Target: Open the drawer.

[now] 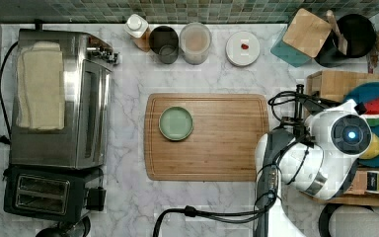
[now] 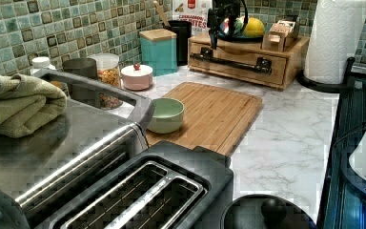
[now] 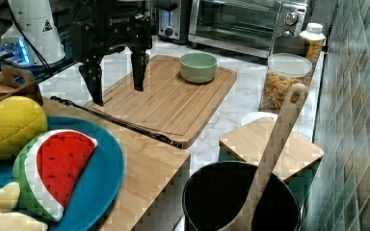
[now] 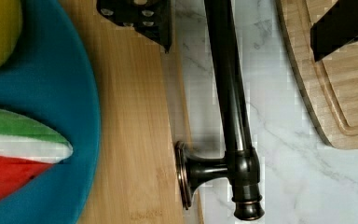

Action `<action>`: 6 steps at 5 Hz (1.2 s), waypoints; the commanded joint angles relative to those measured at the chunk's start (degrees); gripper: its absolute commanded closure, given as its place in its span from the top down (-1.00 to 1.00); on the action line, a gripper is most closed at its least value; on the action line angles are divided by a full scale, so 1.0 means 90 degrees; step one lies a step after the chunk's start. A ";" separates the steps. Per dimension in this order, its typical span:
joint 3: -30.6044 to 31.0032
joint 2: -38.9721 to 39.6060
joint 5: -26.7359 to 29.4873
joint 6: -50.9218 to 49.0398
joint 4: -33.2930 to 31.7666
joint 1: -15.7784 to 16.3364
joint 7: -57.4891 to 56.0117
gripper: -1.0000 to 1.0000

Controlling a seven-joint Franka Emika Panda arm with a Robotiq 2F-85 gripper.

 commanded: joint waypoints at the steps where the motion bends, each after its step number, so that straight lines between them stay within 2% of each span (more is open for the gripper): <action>1: 0.0125 0.0209 0.0310 0.0985 -0.0635 -0.0048 -0.0424 1.00; 2: 0.0027 0.0328 -0.0234 0.1336 -0.0739 0.0045 -0.0047 1.00; 4: 0.0090 0.0712 0.0068 0.2076 -0.0902 -0.0024 -0.0141 1.00; 5: 0.0187 0.0681 0.0377 0.1809 -0.0904 0.0021 -0.0334 1.00; 6: 0.0355 0.0584 0.0366 0.1551 -0.0973 0.0039 -0.0126 1.00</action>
